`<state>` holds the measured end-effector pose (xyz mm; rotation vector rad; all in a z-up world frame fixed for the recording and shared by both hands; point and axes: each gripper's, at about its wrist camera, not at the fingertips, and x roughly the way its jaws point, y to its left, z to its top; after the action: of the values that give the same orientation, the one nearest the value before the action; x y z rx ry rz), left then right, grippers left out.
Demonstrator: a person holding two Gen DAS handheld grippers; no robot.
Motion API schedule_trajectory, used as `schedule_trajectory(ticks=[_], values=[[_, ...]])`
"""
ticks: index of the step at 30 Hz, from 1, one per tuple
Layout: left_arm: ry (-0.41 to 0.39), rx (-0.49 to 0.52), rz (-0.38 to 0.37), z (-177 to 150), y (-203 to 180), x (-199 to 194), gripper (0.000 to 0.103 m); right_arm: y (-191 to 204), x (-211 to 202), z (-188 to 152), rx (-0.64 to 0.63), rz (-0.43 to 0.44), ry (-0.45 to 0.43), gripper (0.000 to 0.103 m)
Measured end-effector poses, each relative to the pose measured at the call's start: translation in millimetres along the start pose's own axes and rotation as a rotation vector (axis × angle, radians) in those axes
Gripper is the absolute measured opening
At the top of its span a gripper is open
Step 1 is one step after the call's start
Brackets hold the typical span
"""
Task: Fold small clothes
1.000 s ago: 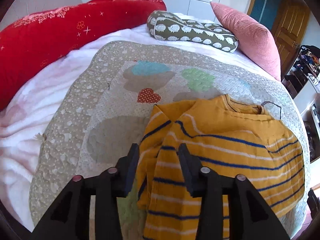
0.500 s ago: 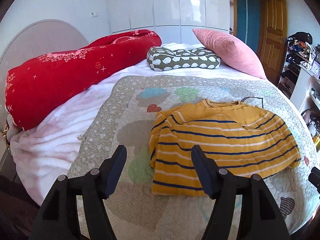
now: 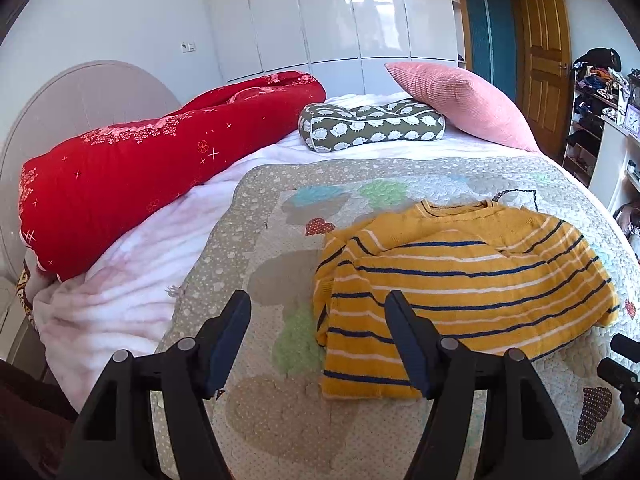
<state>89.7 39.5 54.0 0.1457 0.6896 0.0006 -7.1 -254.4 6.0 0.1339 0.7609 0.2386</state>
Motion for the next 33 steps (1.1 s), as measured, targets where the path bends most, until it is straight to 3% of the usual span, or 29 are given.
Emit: schedule_trajectory(ticks=[4, 10, 16, 21, 25, 28, 29, 31, 32, 33], values=[[0.032, -0.017, -0.014, -1, 7, 18, 0.071, 23, 21, 3, -0.067, 0.019, 0.025, 0.055], [0.169, -0.136, -0.181, 9, 36, 83, 0.073, 80, 55, 14, -0.222, 0.053, 0.029, 0.061], [0.316, -0.218, -0.310, 15, 56, 153, 0.073, 171, 94, 9, -0.561, 0.032, -0.024, 0.066], [0.370, -0.124, -0.390, 28, 34, 184, 0.073, 227, 132, -18, -0.829, -0.050, -0.061, 0.068], [0.431, -0.103, -0.448, 34, 22, 213, 0.073, 245, 153, -24, -0.888, -0.092, -0.059, 0.068], [0.472, -0.144, -0.527, 34, 21, 231, 0.073, 246, 163, -18, -0.866, -0.098, -0.044, 0.067], [0.481, -0.165, -0.553, 34, 23, 235, 0.070, 245, 167, -15, -0.855, -0.094, -0.035, 0.066], [0.498, -0.223, -0.597, 34, 31, 239, 0.040, 243, 174, -11, -0.831, -0.070, -0.002, 0.042], [0.507, -0.248, -0.608, 35, 35, 241, 0.023, 241, 176, -9, -0.820, -0.077, 0.005, 0.015], [0.508, -0.276, -0.621, 36, 40, 240, 0.018, 239, 176, -6, -0.804, -0.083, -0.003, 0.011]])
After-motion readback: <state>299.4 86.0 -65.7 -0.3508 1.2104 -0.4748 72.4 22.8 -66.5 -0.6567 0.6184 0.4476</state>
